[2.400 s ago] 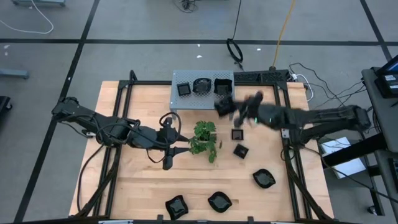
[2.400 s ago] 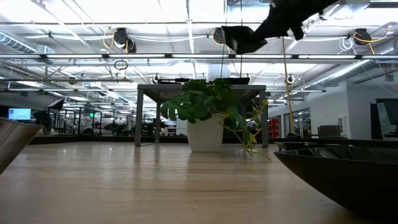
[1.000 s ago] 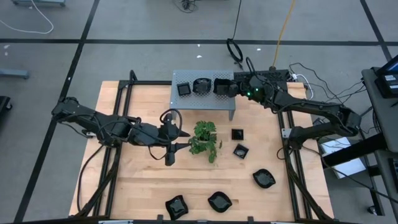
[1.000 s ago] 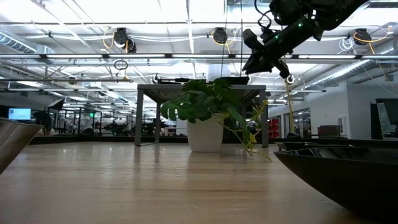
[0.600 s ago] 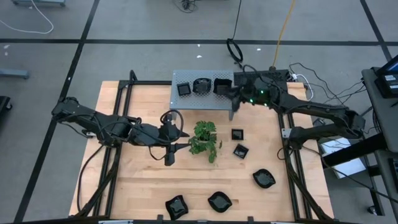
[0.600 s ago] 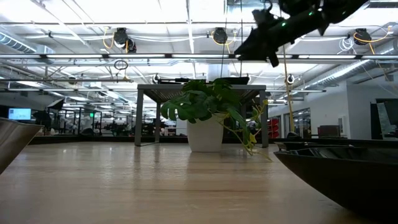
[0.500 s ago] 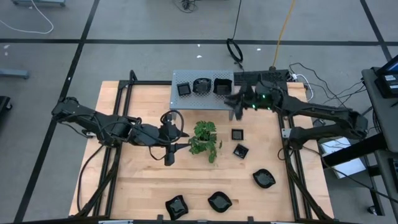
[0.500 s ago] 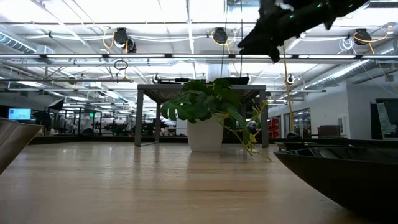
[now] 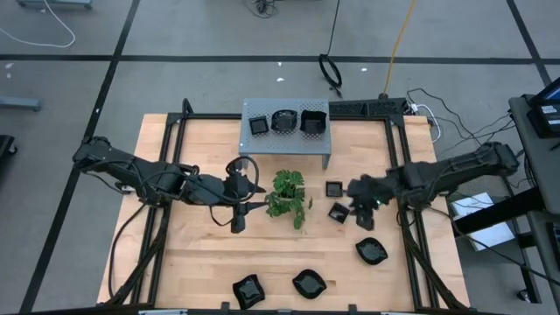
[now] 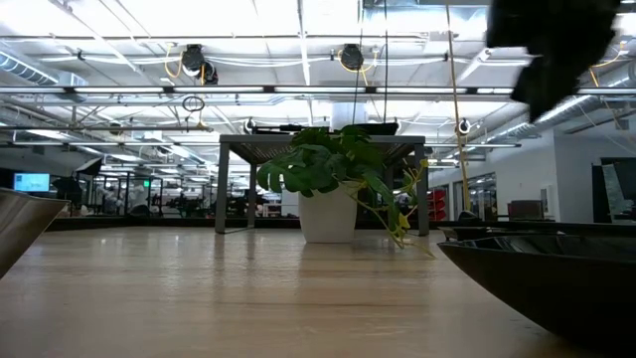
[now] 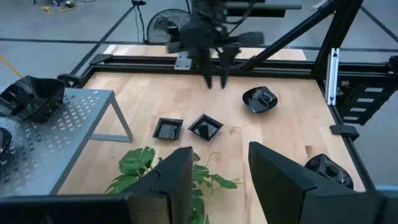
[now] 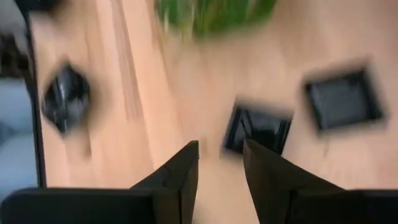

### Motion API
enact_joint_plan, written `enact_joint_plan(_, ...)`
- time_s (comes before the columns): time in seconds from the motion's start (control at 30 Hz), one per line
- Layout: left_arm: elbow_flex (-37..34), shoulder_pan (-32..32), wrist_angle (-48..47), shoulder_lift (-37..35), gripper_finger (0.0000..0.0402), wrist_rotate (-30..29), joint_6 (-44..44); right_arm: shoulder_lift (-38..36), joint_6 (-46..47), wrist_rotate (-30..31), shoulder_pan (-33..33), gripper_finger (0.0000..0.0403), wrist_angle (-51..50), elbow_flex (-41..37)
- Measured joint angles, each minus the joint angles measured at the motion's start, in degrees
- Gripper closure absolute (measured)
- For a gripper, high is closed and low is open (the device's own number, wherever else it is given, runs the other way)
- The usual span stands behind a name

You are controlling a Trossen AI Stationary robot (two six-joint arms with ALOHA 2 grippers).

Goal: Pick & Place Mini shaped plates
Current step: Stack the black leaf shaped plate on top of the other black leaf shaped plate on the shelf

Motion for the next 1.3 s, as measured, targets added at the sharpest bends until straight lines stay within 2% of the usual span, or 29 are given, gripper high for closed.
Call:
enact_joint_plan(0.13, 0.01, 0.0, -0.03, 0.0, 0.0243, -0.02, 0.38, -0.02, 6.61, 1.16, 5.7, 0.0289, -3.15, -0.1)
enact_joint_plan(0.23, 0.01, 0.0, -0.09, 0.0, 0.0243, -0.02, 0.25, -0.04, 9.26, 2.81, 8.6, 0.0288, -0.16, -2.31)
enact_joint_plan(0.37, 0.01, 0.0, -0.42, 0.0, 0.0243, -0.02, -0.08, -0.02, 12.43, 1.66, 10.95, 0.0279, 2.58, -7.6)
enact_joint_plan(0.6, 0.01, 0.0, -0.8, 0.0, 0.0243, -0.24, -0.1, -0.02, 15.26, -5.06, 11.62, 0.0254, 9.12, -17.3)
enact_joint_plan(0.83, 0.01, 0.0, -0.71, 0.0, 0.0243, -0.28, -0.12, -0.02, 15.24, -12.39, 11.57, 0.0257, 17.73, -24.6)
enact_joint_plan(1.03, 0.01, 0.0, -0.64, 0.0, 0.0243, -0.31, -0.23, -0.2, 15.24, -12.47, 11.55, 0.0259, 21.57, -27.83)
enact_joint_plan(1.3, 0.01, 0.0, -0.64, 0.0, 0.0243, -0.33, -0.21, -0.13, 13.07, -14.27, 11.53, 0.0273, 22.53, -28.21)
